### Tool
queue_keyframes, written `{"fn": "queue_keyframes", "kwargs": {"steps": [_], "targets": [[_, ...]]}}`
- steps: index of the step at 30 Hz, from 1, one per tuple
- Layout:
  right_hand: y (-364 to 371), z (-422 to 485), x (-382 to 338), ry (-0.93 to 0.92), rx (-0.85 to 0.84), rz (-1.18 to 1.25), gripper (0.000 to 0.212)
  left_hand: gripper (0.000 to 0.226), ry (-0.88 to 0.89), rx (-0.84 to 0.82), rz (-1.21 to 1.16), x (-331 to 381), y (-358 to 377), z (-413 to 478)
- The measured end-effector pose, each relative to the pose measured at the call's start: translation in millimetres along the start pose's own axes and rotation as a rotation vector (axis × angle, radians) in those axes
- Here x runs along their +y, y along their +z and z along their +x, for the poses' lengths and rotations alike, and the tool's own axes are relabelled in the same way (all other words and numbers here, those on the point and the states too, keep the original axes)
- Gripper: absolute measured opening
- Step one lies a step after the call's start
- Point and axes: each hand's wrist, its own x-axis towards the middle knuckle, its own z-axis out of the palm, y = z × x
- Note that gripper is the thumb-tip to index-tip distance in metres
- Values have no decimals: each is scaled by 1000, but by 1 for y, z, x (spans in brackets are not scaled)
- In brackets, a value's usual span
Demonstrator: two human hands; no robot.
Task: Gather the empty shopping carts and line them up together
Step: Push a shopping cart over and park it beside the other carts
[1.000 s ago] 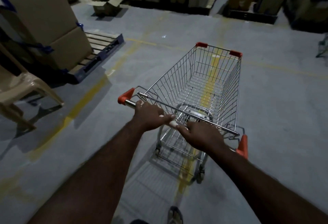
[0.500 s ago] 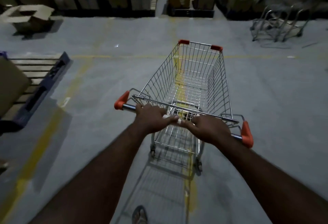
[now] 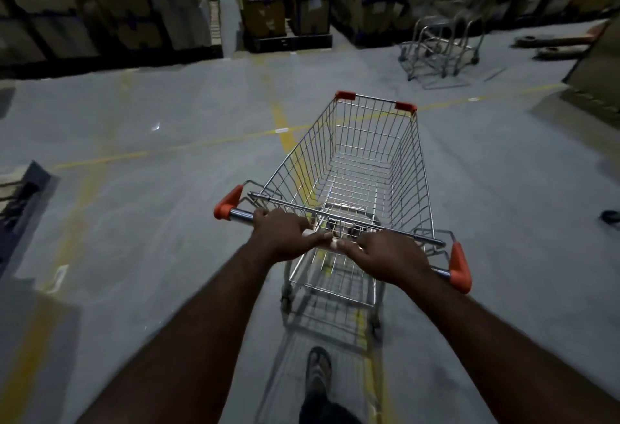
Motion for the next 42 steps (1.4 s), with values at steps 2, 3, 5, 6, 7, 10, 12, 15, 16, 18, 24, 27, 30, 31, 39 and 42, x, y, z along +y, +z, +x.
{"fn": "queue_keyframes", "kwargs": {"steps": [2, 3, 5, 6, 7, 10, 12, 15, 16, 18, 24, 27, 30, 31, 39, 42], "targets": [[-3, 28, 2, 29, 1, 18, 78, 73, 40, 2, 17, -12, -7, 32], [-4, 44, 4, 40, 7, 28, 80, 76, 57, 7, 29, -19, -10, 50], [-6, 77, 12, 55, 29, 35, 87, 88, 88, 39, 49, -30, -15, 86], [-8, 93, 16, 63, 41, 34, 89, 94, 105, 60, 51, -35, -19, 104], [-10, 108, 20, 73, 50, 35, 90, 97, 121, 76, 53, -39, -23, 122], [-22, 150, 31, 97, 71, 46, 89, 105, 150, 61, 65, -49, -35, 175], [-31, 176, 38, 106, 58, 58, 89, 109, 166, 70, 53, -54, -43, 210], [-44, 213, 50, 116, 63, 65, 93, 107, 181, 46, 43, -61, -52, 257], [-47, 225, 54, 120, 61, 69, 93, 107, 188, 36, 46, -62, -55, 270], [-51, 251, 64, 131, 59, 60, 94, 108, 198, 31, 43, -64, -62, 299], [-71, 334, 95, 196, 70, -5, 85, 100, 233, 21, 59, -70, -82, 395], [-85, 379, 109, 221, 78, -16, 78, 91, 267, 21, 70, -75, -93, 450], [-94, 422, 125, 268, 121, -44, 73, 72, 347, 23, 121, -79, -105, 500], [-97, 436, 130, 294, 144, -55, 74, 66, 380, 17, 131, -81, -110, 517], [-116, 538, 171, 413, 220, -215, 98, 69, 533, -173, 252, -87, -144, 648], [-124, 571, 189, 463, 190, -199, 98, 74, 528, -172, 252, -85, -148, 684]]}}
